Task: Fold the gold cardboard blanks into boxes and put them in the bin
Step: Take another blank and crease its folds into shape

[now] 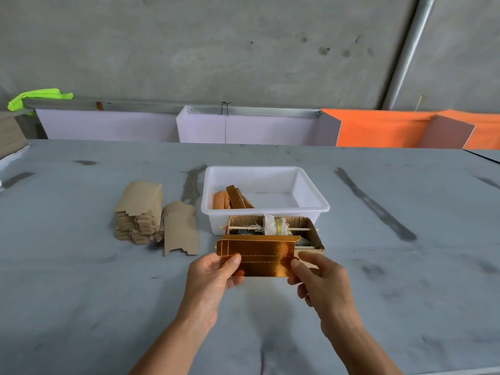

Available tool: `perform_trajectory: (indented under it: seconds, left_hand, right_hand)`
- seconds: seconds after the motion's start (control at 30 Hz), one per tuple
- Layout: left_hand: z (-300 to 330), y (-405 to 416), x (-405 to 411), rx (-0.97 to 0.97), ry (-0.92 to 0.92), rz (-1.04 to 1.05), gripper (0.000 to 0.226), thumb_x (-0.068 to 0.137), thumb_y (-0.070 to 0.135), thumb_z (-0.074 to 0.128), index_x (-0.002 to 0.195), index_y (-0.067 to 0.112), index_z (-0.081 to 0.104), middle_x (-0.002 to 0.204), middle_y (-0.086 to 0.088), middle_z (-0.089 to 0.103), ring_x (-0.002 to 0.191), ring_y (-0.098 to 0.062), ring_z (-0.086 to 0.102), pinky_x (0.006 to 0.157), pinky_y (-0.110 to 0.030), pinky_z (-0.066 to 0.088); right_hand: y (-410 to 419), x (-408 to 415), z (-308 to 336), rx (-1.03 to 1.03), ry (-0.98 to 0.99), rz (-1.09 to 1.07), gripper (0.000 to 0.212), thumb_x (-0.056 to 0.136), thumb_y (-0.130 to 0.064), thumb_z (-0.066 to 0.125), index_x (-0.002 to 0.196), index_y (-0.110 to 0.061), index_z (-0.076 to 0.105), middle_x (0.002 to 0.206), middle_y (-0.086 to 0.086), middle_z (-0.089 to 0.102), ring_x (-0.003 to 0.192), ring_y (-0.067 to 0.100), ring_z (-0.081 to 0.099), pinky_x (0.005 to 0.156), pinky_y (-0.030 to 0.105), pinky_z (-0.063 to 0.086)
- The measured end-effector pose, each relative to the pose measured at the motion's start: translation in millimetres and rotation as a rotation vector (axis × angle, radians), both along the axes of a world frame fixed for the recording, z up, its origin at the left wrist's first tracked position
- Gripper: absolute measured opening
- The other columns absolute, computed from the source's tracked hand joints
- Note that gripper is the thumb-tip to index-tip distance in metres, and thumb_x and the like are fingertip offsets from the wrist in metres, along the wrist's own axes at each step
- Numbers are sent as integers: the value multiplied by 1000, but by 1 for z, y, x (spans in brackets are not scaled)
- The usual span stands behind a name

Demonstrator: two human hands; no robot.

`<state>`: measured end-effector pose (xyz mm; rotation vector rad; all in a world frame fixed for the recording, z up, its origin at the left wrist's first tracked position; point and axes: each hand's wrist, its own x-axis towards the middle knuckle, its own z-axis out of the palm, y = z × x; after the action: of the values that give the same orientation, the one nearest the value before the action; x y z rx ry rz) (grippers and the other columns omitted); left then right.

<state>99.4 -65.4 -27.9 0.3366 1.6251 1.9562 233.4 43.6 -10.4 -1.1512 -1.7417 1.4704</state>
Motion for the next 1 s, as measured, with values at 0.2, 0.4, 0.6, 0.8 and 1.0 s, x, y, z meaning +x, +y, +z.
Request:
perform_trajectory:
  seconds: [0.2, 0.4, 0.6, 0.8, 1.0]
  left_hand:
    - [1, 1, -2, -55, -16, 24, 2, 83, 8, 69, 81, 7, 69, 72, 0, 74, 74, -16, 68, 56, -21, 55]
    - [-1, -3, -10, -261, 7, -22, 22, 81, 20, 74, 64, 10, 62, 54, -1, 51, 53, -13, 47, 45, -22, 43]
    - [3, -6, -11, -198, -221, -261, 12, 83, 16, 70, 77, 9, 62, 58, -7, 62, 43, -14, 55, 40, -21, 45]
    - [0, -6, -10, -94, -242, -260, 8, 78, 10, 69, 85, 6, 67, 68, -14, 69, 47, -14, 60, 43, -22, 50]
    - [0, -3, -10, -30, -235, -216, 6, 76, 5, 69, 79, 0, 68, 71, -15, 70, 56, -15, 65, 51, -22, 54]
  right_hand:
    - [2, -9, 7, -189, 17, 79, 15, 94, -14, 57, 86, -5, 66, 64, 8, 69, 41, 11, 51, 41, 20, 37]
    - [6, -8, 4, -255, 22, 93, 14, 94, -15, 58, 86, -5, 65, 69, 9, 72, 43, 10, 55, 41, 18, 39]
    - [8, -5, 0, -275, 50, 133, 11, 91, -14, 61, 86, -5, 65, 72, 9, 73, 47, 10, 57, 46, 20, 42]
    - [11, 1, -1, -364, 134, 177, 2, 85, -10, 67, 87, -8, 67, 81, 14, 74, 53, 14, 61, 52, 25, 44]
    - [17, 6, -4, -456, 176, 224, 9, 82, -7, 67, 86, 0, 68, 79, 16, 72, 57, 13, 63, 51, 21, 50]
